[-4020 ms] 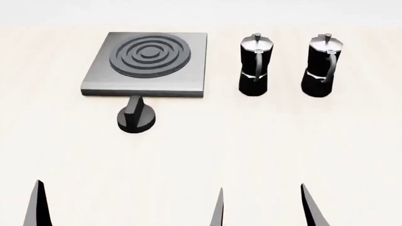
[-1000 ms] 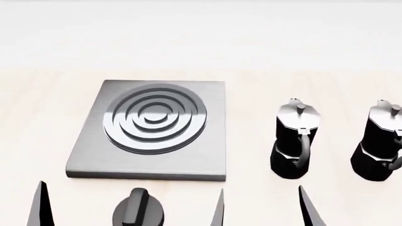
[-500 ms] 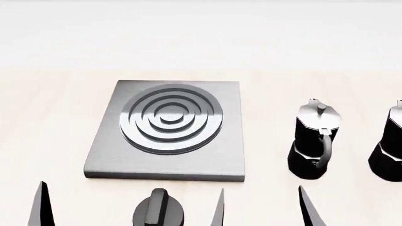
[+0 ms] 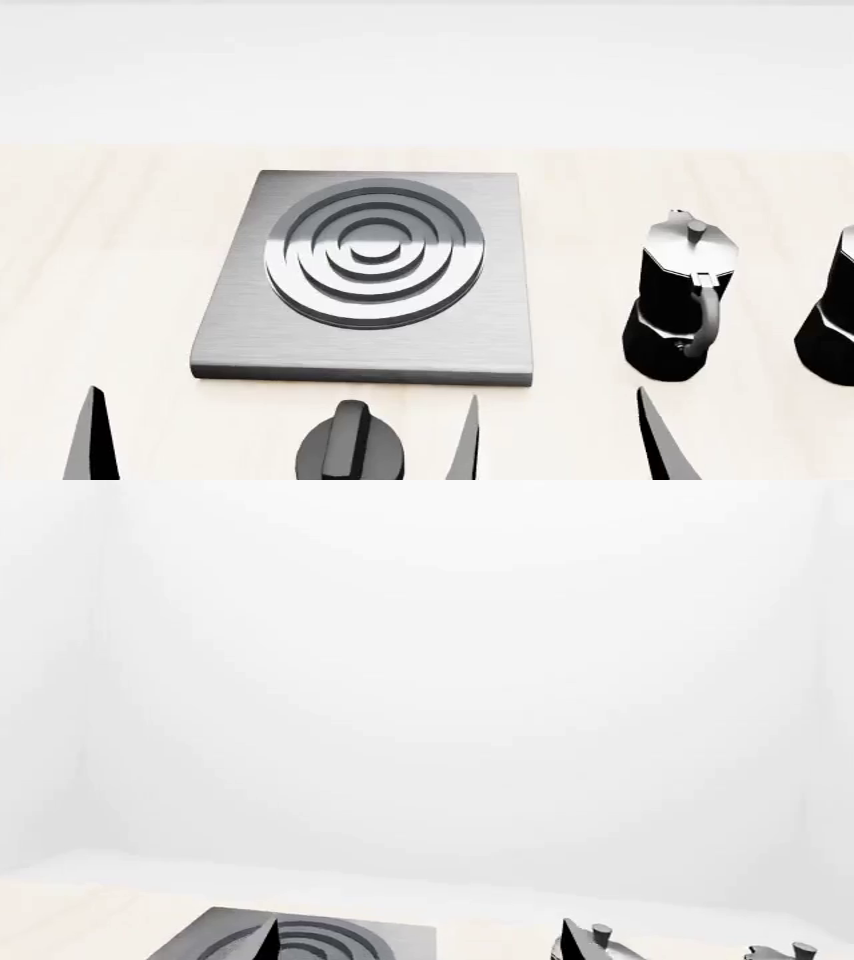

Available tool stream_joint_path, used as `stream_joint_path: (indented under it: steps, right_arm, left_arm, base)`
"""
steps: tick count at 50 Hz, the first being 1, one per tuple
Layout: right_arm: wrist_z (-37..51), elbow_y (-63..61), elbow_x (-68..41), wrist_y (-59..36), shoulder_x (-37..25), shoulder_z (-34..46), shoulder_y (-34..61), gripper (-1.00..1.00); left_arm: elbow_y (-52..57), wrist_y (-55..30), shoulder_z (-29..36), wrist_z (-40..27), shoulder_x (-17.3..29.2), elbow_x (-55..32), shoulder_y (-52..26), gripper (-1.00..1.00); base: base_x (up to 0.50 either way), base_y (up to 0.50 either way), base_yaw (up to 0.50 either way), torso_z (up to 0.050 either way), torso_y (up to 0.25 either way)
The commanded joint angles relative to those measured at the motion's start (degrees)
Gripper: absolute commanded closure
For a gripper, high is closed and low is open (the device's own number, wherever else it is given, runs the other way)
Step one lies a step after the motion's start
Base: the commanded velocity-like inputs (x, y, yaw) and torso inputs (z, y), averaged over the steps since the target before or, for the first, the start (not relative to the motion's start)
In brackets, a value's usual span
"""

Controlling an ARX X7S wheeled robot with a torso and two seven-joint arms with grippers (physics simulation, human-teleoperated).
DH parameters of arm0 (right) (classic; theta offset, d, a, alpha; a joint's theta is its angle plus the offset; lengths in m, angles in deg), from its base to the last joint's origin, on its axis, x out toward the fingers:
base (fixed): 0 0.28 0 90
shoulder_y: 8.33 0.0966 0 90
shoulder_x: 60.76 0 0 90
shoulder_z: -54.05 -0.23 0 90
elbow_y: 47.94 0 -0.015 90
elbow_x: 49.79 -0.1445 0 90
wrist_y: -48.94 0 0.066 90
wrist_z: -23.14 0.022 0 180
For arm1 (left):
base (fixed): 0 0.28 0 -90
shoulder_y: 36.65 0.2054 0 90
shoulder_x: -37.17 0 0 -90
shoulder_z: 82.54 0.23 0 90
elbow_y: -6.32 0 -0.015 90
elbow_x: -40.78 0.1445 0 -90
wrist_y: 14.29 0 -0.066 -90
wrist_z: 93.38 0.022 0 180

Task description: Put both moka pots on the stove.

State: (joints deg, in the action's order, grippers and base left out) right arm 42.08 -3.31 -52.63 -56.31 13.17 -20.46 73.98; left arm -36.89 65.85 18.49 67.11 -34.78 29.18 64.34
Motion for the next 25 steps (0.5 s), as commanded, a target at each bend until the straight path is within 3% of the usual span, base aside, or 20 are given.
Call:
stream_joint_path:
  steps: [1, 18, 25]
  right_arm:
    - [0.55, -4.57, -1.42, -8.14, -0.29, -1.70, 4.24, -1.00]
    - [-1.35, -9.29, -16.06, -36.81, -2.22, -14.81, 21.63, -1.00]
    - [-3.28, -4.15, -16.94, -40.32, -5.24, -15.54, 25.78, -1.00]
  left_arm:
    - [-0.01, 0.09, 0.45, -0.34, 0.34, -0.13, -0.09, -1.00]
    - [0.63, -0.06, -0.44, -1.15, 1.18, -1.25, -0.10, -1.00]
    - [0.51, 0.03, -0.47, -1.35, 1.41, -1.48, -0.22, -1.00]
  base:
    - [0.00, 0.00, 0.00, 0.000, 0.000]
    - [0.00, 0.00, 0.00, 0.000, 0.000]
    - [0.00, 0.00, 0.00, 0.000, 0.000]
